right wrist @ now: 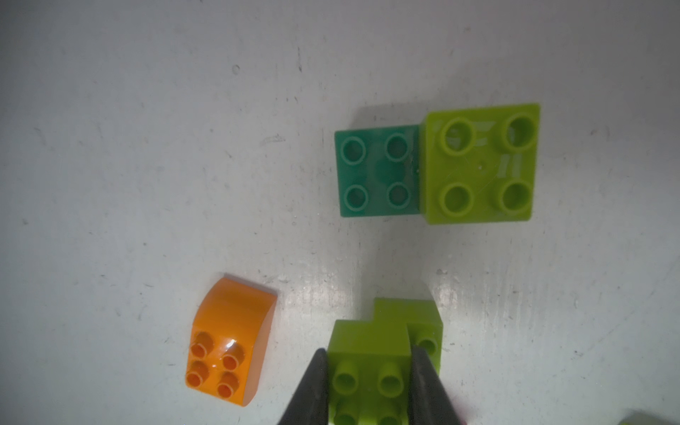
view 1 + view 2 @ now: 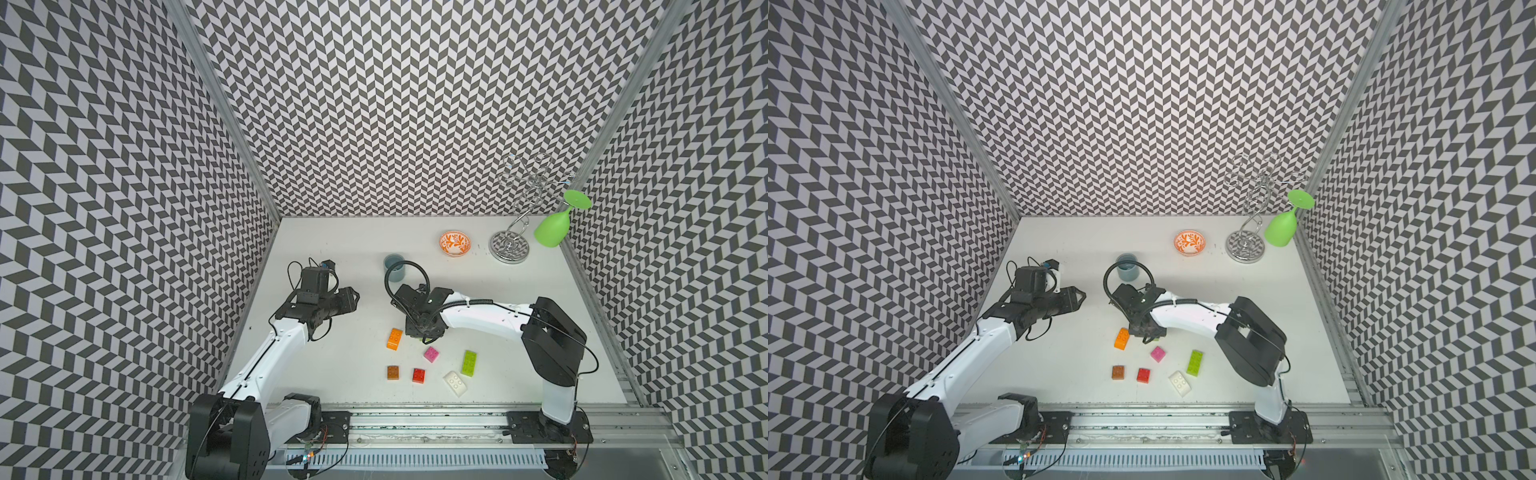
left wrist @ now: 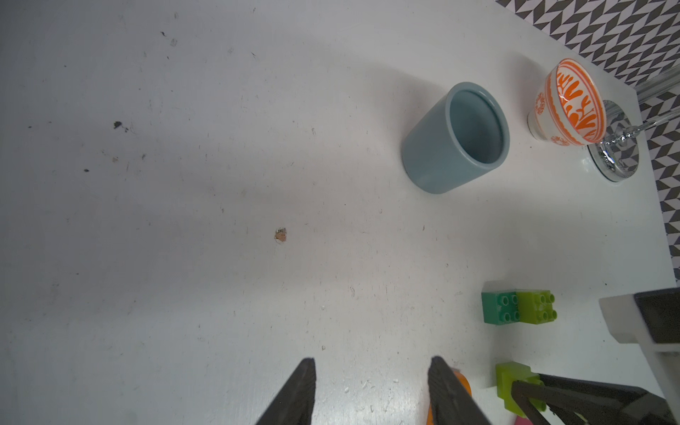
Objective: Assemble the letter s with lego
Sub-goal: Assemble the lego brick with the lego brick.
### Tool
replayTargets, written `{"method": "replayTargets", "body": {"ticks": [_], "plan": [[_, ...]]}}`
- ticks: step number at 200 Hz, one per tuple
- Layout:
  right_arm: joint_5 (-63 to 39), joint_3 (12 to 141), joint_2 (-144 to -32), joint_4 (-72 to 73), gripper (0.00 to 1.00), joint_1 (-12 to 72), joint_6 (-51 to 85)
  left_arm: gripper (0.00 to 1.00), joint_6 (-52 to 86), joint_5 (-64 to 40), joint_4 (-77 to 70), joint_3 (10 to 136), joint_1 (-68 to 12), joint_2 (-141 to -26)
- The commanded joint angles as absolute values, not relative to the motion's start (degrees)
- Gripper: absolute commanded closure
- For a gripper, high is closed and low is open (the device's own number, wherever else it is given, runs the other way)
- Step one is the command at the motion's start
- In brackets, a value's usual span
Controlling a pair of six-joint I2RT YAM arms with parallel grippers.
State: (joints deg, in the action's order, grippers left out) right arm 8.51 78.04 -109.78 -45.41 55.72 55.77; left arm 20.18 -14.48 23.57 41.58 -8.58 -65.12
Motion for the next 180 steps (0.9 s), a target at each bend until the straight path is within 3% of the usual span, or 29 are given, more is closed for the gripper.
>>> {"method": "replayTargets", "body": {"ticks": [1, 66, 131, 156, 180], "plan": [[6.6, 73.3, -114.2, -45.8, 1.00, 55.8, 56.1, 0.49, 19.5, -14.9, 22.3, 41.0, -8.3, -64.4], [8.1, 76.3, -112.9, -47.9, 1.00, 55.7, 55.0, 0.48, 19.5, -14.7, 22.4, 41.0, -8.2, -64.4], [8.4, 80.9, -111.3, -49.3, 0.56, 55.3, 52.3, 0.48, 19.6, -14.5, 22.4, 41.0, -8.2, -64.2], [9.0, 82.7, -111.1, -50.0, 0.44, 55.3, 51.1, 0.48, 19.6, -14.3, 22.4, 41.0, -8.2, -64.2], [9.3, 83.6, -109.4, -50.3, 0.39, 55.3, 47.6, 0.48, 19.6, -14.2, 22.5, 41.0, -8.3, -64.2]]}}
